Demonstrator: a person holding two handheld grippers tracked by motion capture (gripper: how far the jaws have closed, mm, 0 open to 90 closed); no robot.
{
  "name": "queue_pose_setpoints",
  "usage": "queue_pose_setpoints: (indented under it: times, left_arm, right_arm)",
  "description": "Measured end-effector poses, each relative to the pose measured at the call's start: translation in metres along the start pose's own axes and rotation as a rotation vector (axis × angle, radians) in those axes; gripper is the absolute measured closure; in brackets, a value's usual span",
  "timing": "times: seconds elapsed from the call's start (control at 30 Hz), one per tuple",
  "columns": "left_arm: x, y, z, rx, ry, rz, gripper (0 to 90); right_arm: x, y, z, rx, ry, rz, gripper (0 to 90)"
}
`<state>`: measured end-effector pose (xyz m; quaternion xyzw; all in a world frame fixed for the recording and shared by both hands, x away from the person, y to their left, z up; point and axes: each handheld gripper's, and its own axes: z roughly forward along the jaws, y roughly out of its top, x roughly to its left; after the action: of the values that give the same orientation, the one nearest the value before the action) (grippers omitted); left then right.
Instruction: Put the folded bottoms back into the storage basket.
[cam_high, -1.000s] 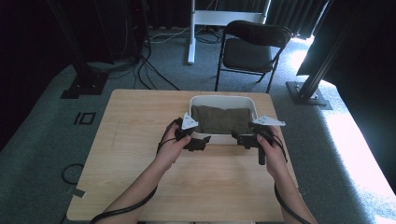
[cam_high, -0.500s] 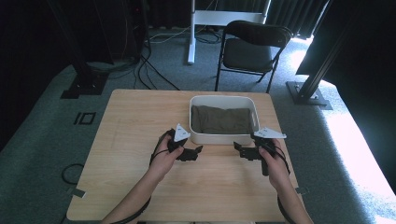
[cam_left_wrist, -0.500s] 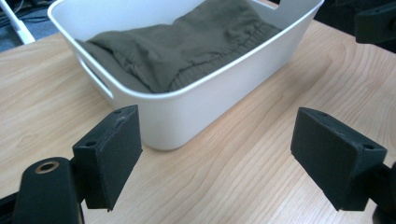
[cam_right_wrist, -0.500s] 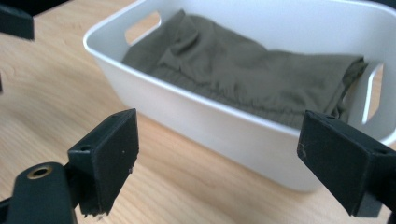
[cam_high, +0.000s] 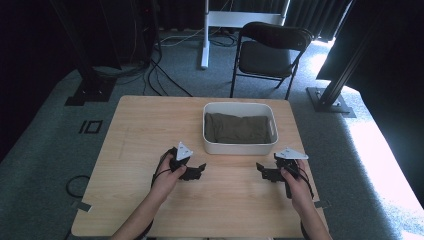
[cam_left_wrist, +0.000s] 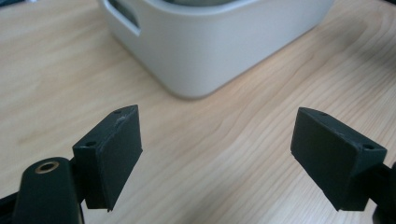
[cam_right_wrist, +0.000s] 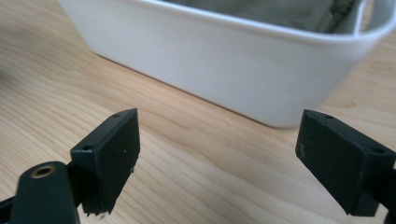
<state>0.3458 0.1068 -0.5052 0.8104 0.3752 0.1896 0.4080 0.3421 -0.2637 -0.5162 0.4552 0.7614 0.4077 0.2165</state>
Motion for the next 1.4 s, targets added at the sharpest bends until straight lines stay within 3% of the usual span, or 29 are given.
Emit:
queue_pose_setpoints:
  times: [0.2, 0.47, 0.57, 0.7, 0.9, 1.2, 1.4]
  left_arm:
    - [0.013, -0.017, 0.001, 0.024, 0.073, 0.007, 17.7]
    - [0.025, -0.034, -0.007, 0.028, 0.116, -0.034, 17.7]
    - [0.027, -0.038, -0.011, 0.006, 0.139, -0.05, 17.7]
    - [0.036, -0.048, -0.021, 0.018, 0.192, -0.074, 17.7]
    - [0.041, -0.056, -0.028, 0.037, 0.209, -0.09, 17.7]
    - [0.051, -0.072, -0.038, 0.05, 0.278, -0.131, 17.7]
    - [0.057, -0.082, -0.043, 0.075, 0.313, -0.151, 17.7]
  right_arm:
    - [-0.007, -0.013, -0.003, 0.018, -0.028, 0.01, 13.6]
    - [-0.012, -0.031, -0.007, 0.035, -0.056, 0.026, 13.5]
    - [-0.014, -0.034, -0.009, 0.033, -0.061, 0.029, 13.6]
    - [-0.018, -0.042, -0.016, 0.031, -0.088, 0.043, 13.5]
    - [-0.021, -0.048, -0.023, 0.038, -0.111, 0.064, 13.5]
    - [-0.022, -0.062, -0.028, 0.083, -0.174, 0.07, 13.5]
    - [-0.025, -0.068, -0.028, 0.089, -0.184, 0.1, 13.5]
